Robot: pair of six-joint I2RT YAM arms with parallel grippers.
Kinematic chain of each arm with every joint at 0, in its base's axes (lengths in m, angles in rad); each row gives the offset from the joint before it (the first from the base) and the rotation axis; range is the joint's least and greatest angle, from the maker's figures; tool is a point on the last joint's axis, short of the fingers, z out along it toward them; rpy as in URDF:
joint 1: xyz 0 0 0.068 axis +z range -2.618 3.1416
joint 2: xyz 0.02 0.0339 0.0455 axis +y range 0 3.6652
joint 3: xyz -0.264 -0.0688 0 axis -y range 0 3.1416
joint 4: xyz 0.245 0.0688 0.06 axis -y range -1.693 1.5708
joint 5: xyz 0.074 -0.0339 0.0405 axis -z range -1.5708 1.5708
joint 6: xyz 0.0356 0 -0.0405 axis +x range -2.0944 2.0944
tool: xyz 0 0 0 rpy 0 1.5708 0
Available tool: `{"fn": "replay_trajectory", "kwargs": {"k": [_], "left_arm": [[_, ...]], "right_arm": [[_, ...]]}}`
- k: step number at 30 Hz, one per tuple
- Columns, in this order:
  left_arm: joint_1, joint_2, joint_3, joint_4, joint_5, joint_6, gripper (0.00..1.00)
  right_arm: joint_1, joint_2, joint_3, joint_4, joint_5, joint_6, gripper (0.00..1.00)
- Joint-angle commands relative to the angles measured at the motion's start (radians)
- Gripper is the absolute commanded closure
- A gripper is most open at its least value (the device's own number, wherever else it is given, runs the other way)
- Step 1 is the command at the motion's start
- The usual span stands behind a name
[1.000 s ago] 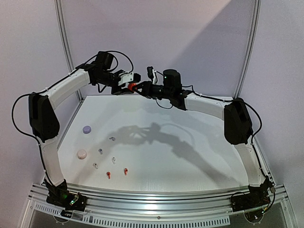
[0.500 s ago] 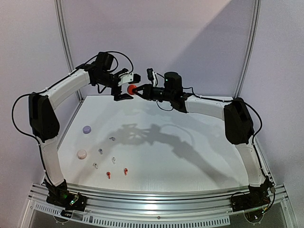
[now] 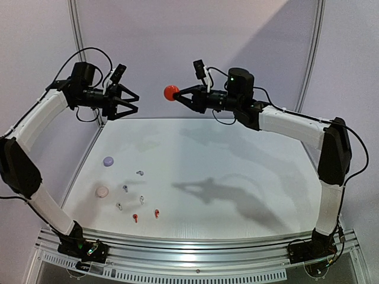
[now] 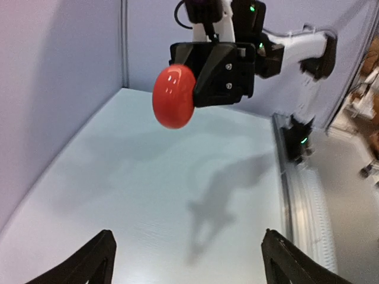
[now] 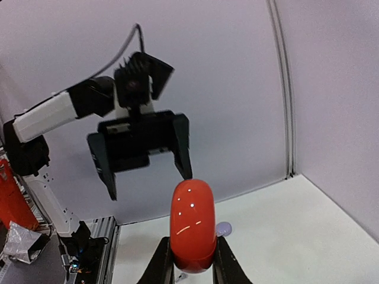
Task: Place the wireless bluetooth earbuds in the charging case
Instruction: Pass from the right arm to the left
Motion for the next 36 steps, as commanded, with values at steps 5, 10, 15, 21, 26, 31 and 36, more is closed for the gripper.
{"fn": "replay_trajectory", "kwargs": {"k": [5, 10, 15, 21, 26, 31, 36], "left_arm": [[-0.029, -0.13, -0.267, 0.5, 0.257, -0.494, 0.25], [-0.028, -0.356, -0.637, 0.986, 0.217, -0.519, 0.11], [-0.04, -0.317, -0.674, 1.164, 0.243, -0.598, 0.15], [-0.089, -0.338, -0.786, 1.388, 0.158, -0.713, 0.44], [-0.101, -0.305, -0.78, 1.528, 0.145, -0.85, 0.44], [-0.127, -0.281, -0.758, 1.545, 0.169, -0.916, 0.44], [-0.13, -0.27, -0.746, 1.57, 0.154, -0.931, 0.47]], "right_arm": [[0.097, -0.054, 0.056, -0.09, -0.015, -0.193, 1.0], [0.143, -0.054, 0.051, -0.077, 0.009, -0.184, 1.0], [0.171, -0.049, 0.049, -0.073, 0.008, -0.229, 1.0], [0.176, -0.038, 0.052, -0.057, -0.003, -0.229, 1.0], [0.184, -0.026, 0.062, -0.077, -0.018, -0.261, 1.0], [0.186, -0.023, 0.058, -0.061, -0.011, -0.266, 1.0], [0.196, -0.018, 0.062, -0.093, -0.018, -0.286, 1.0]]}}
